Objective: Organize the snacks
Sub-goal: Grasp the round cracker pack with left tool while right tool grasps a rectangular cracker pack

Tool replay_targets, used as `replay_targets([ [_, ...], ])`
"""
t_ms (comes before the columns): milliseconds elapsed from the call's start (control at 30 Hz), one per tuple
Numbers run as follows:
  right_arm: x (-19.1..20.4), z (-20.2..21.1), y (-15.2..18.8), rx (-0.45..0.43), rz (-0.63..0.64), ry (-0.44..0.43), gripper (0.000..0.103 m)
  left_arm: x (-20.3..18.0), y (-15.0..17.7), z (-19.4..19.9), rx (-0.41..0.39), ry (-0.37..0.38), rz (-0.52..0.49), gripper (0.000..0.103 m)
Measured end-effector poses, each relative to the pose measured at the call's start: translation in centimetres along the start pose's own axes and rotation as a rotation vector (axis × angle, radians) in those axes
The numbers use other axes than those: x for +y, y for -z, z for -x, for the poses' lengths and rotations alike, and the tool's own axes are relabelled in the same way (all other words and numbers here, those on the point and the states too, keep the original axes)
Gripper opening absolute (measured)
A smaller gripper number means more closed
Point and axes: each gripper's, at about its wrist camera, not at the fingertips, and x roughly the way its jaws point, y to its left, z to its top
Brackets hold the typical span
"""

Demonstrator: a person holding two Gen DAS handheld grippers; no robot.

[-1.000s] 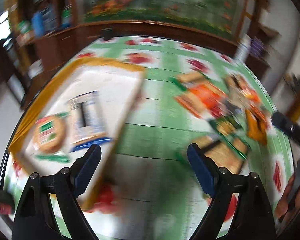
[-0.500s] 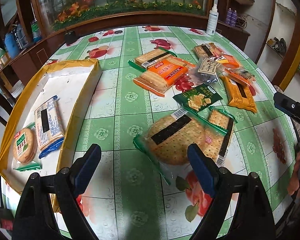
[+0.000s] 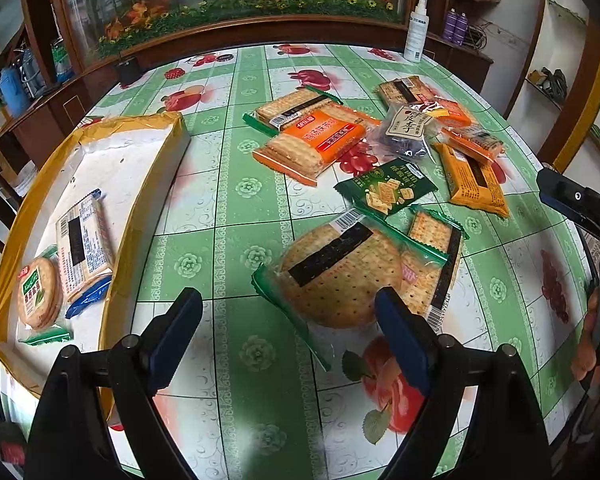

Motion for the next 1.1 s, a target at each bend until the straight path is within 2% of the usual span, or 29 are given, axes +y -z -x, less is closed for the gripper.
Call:
replay_targets([
  [333, 0.8, -0.6, -0.7, 0.001, 0.013, -0.005, 0.088, 0.9, -0.2, -0.4, 0.005, -0.007, 0.013, 0.088],
  [500, 1.0, -0.6, -0.9, -0.002, 0.014, -0.006, 0.088, 1.1, 0.0, -0.7, 0.014, 0.013, 0.002, 0.088],
  [600, 1.2, -0.8, -0.9, 0.006, 0.017, -0.004, 0.088, 1.5, 0.1, -0.6, 0.018, 0.057, 0.009, 0.088],
  [767, 2.1, -1.5, -0.6, 0.025, 0.041, -0.015, 0.088, 2.5, 0.4, -0.4, 0.013, 0.046, 0.031, 0.088],
  [967, 5.1, -3.6, 0.1, 0.098, 0.132, -0.066, 0.087, 2.8, 0.6, -0.8, 0.025, 0.042, 0.039, 0.088],
  [1033, 6.6, -4.8, 0.4, 0.125, 0.194, -0.044, 0.087, 3.1, 0.6, -0.9, 0.024, 0.045, 0.050, 0.088],
  [1100, 8.1, -6.1, 0.8, 0.145, 0.274, 0.017, 0.087, 3.3, 0.6, -1.0, 0.027, 0.045, 0.054, 0.088],
])
